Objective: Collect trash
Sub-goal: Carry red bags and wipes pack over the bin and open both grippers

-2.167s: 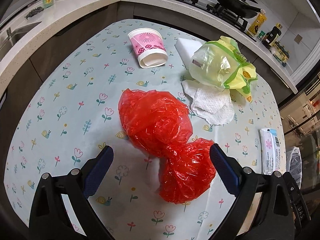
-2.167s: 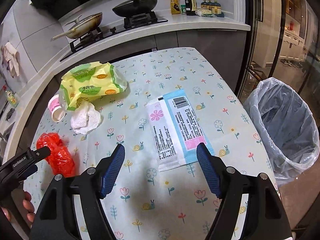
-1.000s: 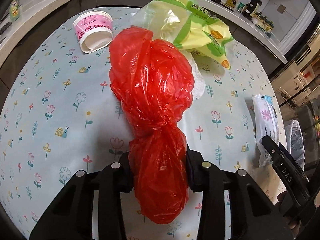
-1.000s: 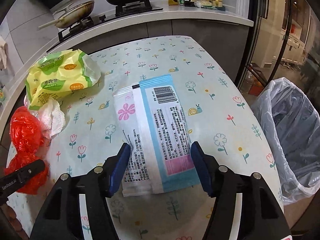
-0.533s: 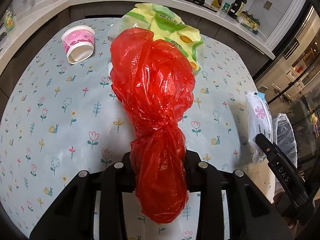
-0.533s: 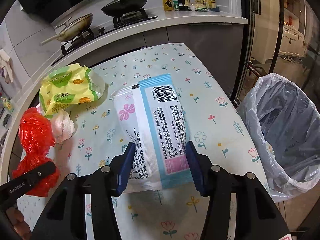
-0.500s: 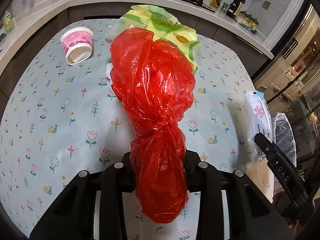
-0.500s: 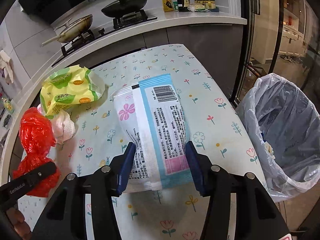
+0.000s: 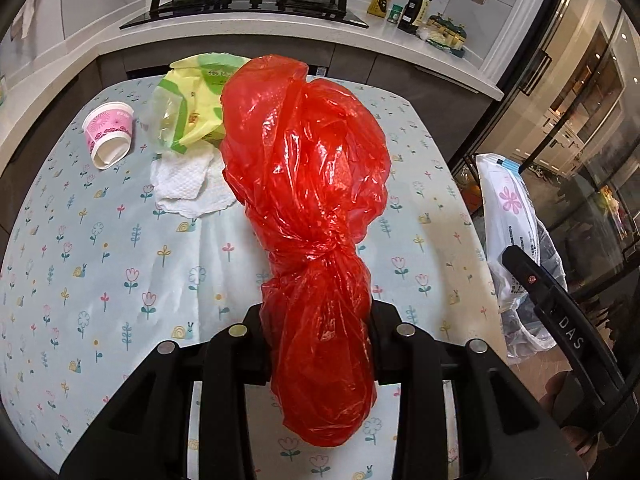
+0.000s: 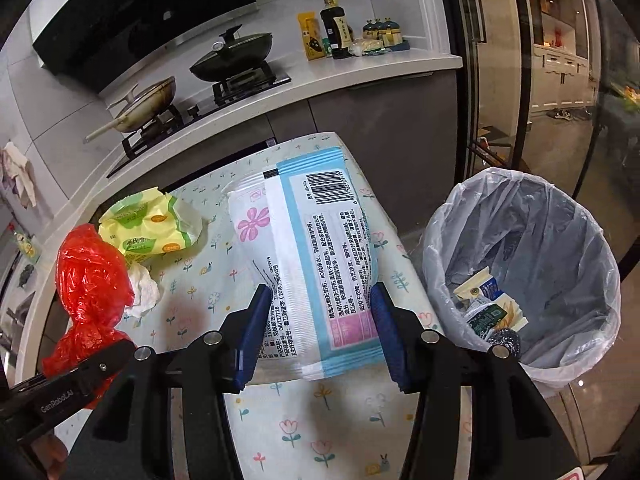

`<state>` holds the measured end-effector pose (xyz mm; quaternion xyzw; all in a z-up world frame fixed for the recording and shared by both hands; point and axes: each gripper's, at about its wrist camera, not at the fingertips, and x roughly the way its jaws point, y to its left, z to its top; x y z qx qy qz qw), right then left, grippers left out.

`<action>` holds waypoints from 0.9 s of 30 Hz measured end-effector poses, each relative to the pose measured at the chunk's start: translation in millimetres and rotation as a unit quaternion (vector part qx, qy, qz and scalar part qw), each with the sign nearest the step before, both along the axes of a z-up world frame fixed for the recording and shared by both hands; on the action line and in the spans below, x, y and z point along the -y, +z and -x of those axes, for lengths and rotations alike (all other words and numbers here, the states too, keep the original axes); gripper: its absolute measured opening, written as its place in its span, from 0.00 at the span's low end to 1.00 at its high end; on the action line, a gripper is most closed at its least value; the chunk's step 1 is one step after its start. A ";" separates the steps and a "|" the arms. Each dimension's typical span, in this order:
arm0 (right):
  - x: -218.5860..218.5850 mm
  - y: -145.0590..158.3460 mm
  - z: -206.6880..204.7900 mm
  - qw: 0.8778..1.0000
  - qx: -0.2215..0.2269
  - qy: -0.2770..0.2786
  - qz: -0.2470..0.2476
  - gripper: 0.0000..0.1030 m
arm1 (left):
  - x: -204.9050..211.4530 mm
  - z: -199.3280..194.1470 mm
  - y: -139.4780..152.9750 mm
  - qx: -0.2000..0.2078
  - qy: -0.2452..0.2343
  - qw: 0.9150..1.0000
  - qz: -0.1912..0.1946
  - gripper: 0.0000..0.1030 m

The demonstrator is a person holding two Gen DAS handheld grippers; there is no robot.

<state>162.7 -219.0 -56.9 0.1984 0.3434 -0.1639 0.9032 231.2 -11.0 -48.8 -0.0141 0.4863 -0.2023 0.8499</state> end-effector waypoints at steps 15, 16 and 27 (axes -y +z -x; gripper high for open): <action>75.8 7.8 71.1 0.997 0.009 -0.079 -0.009 0.48 | 113.7 40.2 24.4 0.032 -0.096 0.995 -0.003 0.31; 80.8 7.4 74.9 0.996 0.008 -0.084 -0.009 0.48 | 119.9 42.2 24.1 0.032 -0.101 0.994 -0.003 0.31; 129.8 -3.8 109.7 0.991 0.000 -0.133 -0.025 0.48 | 189.3 65.4 14.6 0.032 -0.161 0.986 -0.021 0.31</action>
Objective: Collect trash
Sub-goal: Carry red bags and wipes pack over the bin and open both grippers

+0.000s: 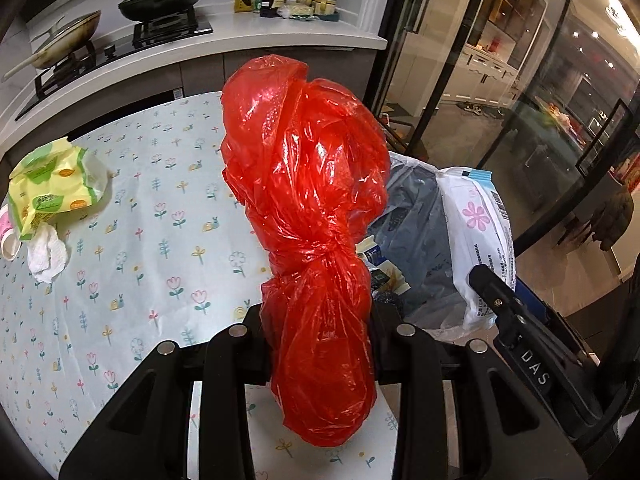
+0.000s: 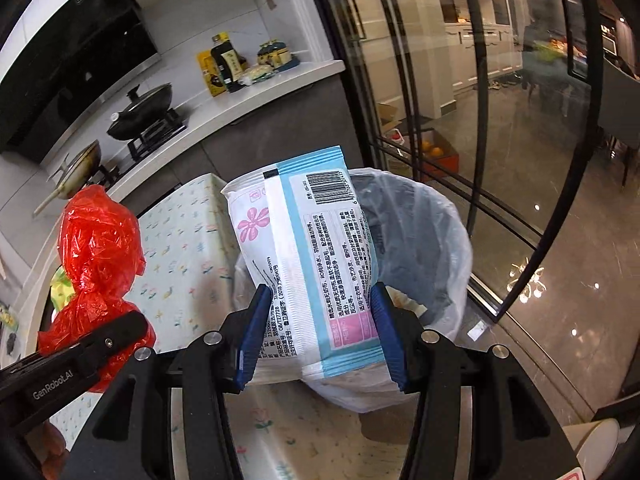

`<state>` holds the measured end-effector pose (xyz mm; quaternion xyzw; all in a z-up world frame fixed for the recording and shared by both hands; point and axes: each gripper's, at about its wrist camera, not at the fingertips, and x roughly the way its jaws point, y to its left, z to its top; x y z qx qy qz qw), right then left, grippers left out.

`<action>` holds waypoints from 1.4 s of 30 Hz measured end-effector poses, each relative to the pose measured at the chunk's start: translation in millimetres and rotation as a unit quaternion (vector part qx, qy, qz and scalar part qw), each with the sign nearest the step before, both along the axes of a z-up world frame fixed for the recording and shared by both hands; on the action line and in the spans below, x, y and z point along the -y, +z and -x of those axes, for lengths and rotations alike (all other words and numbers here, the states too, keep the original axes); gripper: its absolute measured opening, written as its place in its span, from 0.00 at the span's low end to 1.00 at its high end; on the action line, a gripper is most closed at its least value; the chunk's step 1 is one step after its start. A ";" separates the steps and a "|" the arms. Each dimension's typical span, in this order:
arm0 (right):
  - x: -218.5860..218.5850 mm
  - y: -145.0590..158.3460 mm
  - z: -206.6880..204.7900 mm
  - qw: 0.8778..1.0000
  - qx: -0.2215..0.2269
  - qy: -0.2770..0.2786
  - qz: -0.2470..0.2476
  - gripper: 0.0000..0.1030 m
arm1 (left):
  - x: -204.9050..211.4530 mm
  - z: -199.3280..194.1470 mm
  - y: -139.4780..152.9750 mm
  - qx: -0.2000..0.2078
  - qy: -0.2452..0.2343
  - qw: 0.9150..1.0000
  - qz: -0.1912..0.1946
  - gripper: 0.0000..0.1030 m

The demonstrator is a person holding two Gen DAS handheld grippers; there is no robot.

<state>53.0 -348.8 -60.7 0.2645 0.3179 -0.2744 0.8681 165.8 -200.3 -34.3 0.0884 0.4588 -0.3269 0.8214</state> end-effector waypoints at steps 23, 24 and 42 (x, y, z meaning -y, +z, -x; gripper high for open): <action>35.4 -35.7 -11.2 0.999 -0.039 -0.030 -0.024 0.48 | 83.6 -5.1 -32.6 -0.023 -0.075 0.996 -0.033 0.32; 36.6 -37.4 -12.3 0.998 -0.040 -0.031 -0.025 0.48 | 85.2 -5.9 -34.1 -0.023 -0.076 0.996 -0.034 0.32; 40.2 -39.6 -23.5 0.998 -0.045 -0.049 -0.022 0.56 | 90.0 -18.4 -29.2 -0.019 -0.090 0.996 -0.011 0.69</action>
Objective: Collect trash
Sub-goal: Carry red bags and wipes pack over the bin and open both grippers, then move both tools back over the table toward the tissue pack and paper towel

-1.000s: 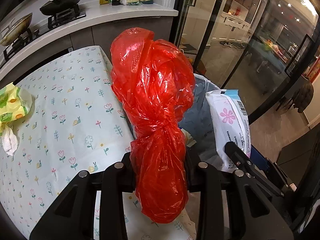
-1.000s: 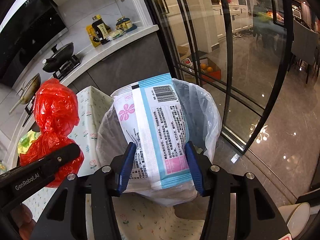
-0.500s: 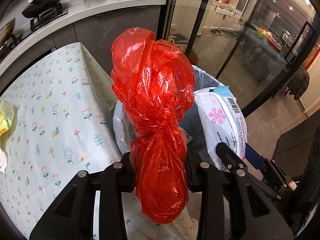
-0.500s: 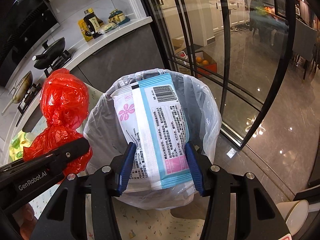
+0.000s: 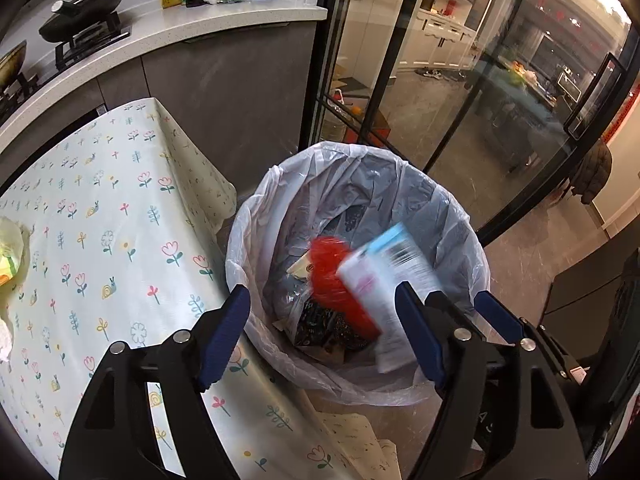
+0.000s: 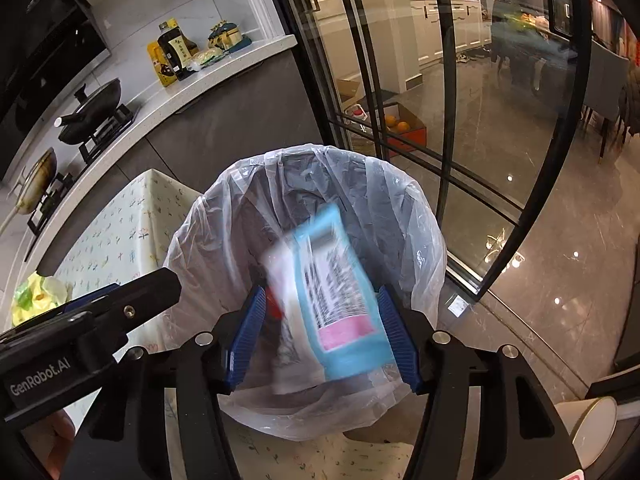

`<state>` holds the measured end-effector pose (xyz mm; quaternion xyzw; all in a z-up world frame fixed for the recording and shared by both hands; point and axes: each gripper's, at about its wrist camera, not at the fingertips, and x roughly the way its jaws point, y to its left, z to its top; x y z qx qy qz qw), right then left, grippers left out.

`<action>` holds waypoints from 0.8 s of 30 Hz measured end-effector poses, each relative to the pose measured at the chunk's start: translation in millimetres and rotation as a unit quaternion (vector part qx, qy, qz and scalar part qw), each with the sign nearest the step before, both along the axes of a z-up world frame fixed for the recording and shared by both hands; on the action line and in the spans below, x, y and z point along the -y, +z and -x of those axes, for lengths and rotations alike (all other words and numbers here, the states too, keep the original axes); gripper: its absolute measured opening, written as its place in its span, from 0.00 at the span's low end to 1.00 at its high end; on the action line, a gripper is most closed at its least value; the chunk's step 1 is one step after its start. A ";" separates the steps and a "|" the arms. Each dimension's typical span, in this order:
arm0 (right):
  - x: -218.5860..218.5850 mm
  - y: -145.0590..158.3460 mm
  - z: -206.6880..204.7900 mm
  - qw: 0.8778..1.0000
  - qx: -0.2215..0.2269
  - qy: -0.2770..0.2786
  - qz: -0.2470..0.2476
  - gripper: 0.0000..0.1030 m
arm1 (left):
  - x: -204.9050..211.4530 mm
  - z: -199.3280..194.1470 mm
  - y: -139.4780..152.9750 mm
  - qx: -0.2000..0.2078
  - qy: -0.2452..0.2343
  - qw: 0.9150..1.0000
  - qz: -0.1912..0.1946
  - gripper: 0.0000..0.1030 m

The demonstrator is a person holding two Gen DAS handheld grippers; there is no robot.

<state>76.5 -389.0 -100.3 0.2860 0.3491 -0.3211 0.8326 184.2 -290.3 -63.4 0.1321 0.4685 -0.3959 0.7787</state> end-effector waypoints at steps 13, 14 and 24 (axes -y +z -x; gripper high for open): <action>-20.3 20.6 5.5 1.000 0.021 0.006 0.009 0.61 | -30.0 -6.6 16.8 -0.001 0.029 0.999 0.024 0.73; -23.1 22.0 5.7 1.000 0.022 0.008 0.010 0.61 | -33.1 -6.0 18.3 0.000 0.031 0.999 0.027 0.74; -45.8 34.6 4.4 0.999 0.026 0.024 0.018 0.61 | -63.4 -8.5 29.4 0.003 0.049 0.998 0.040 0.74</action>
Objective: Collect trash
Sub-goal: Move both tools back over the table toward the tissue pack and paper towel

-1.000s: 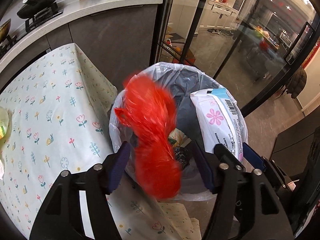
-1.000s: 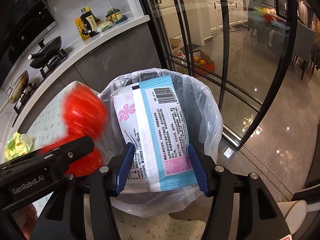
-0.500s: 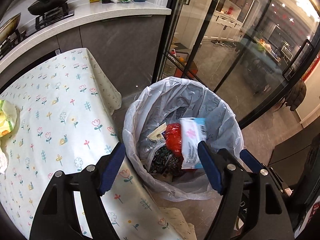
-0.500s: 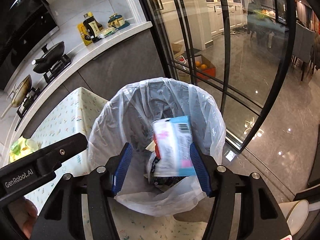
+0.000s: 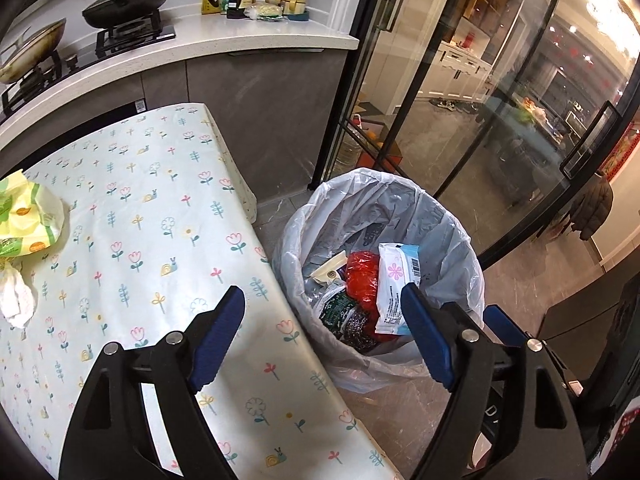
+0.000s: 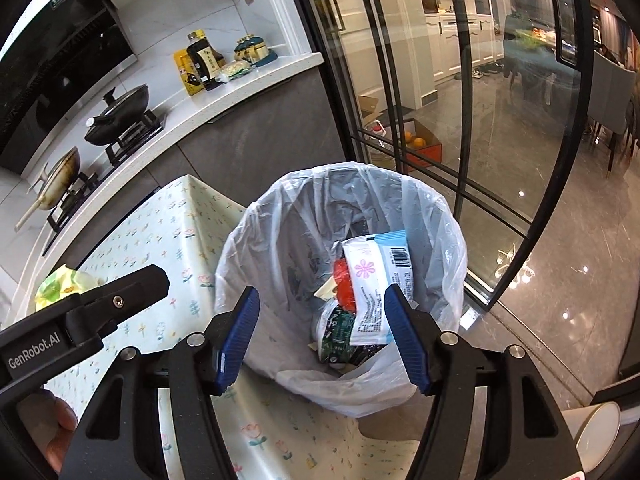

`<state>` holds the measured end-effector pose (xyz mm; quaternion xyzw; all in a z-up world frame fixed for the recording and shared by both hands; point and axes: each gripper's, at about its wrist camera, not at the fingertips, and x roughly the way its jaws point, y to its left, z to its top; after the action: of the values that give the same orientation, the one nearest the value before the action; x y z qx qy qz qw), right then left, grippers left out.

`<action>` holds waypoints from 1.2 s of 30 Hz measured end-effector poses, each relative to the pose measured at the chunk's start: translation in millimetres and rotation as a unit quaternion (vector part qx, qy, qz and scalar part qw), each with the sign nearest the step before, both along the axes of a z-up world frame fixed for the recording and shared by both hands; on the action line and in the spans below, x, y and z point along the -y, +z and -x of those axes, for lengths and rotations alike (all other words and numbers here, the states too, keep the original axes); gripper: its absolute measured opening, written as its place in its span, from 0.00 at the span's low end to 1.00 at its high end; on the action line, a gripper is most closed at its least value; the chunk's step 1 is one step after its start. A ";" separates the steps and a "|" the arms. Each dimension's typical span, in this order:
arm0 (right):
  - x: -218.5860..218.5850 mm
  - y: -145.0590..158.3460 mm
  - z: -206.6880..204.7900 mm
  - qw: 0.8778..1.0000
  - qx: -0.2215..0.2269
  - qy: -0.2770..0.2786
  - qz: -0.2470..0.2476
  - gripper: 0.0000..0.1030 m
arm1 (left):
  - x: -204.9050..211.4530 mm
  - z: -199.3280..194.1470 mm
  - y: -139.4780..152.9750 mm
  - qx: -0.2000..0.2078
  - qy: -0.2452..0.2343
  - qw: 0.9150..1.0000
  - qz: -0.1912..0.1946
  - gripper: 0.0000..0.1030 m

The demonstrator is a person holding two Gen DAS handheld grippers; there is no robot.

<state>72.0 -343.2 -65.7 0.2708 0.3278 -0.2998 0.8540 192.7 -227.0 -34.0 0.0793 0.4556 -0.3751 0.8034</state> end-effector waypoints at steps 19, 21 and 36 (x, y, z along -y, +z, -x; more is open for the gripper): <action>-83.3 15.3 -38.5 0.996 0.005 0.085 0.011 0.62 | -104.8 -30.8 9.1 -0.003 0.099 0.995 0.017 0.79; -94.2 14.8 -45.1 0.995 0.003 0.097 0.012 0.62 | -121.6 -37.7 9.0 -0.004 0.115 0.993 0.018 0.79; -206.1 5.0 -115.9 0.978 -0.019 0.209 0.013 0.62 | -266.0 -96.0 4.0 -0.009 0.231 0.973 0.024 0.84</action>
<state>187.9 -137.1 -60.7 0.1793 0.3895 -0.1244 0.8948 288.7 39.1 -30.0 -0.0509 0.4599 -0.1908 0.8658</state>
